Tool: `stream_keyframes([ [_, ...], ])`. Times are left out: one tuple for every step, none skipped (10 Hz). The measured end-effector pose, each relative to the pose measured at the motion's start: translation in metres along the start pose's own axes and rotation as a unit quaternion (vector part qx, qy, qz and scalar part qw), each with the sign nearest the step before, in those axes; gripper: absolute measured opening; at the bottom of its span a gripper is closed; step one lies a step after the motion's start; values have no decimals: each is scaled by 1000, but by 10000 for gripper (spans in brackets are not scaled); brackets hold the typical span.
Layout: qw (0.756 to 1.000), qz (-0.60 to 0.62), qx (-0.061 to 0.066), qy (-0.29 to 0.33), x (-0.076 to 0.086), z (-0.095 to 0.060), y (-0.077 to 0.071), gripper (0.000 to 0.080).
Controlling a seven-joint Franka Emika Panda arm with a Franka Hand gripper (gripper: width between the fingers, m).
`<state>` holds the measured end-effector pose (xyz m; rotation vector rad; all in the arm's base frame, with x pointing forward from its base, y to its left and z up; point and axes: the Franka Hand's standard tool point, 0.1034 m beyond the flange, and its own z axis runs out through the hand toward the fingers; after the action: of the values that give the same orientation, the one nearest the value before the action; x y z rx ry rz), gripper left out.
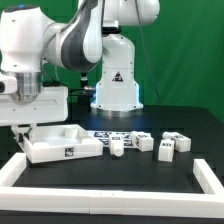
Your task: Assemble one leg
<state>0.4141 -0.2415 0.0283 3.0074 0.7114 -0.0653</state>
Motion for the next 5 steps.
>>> stream_keyframes([
  [1000,10,5,1,-3,-9,5,54],
  [999,40,28,-5,3,-19,-5,54],
  [997,67,37,-6,22,-34,-12,54],
  [995,90,39,-5,41,-43,-19,54],
  [990,138,38,-7,61,-47,-25,54],
])
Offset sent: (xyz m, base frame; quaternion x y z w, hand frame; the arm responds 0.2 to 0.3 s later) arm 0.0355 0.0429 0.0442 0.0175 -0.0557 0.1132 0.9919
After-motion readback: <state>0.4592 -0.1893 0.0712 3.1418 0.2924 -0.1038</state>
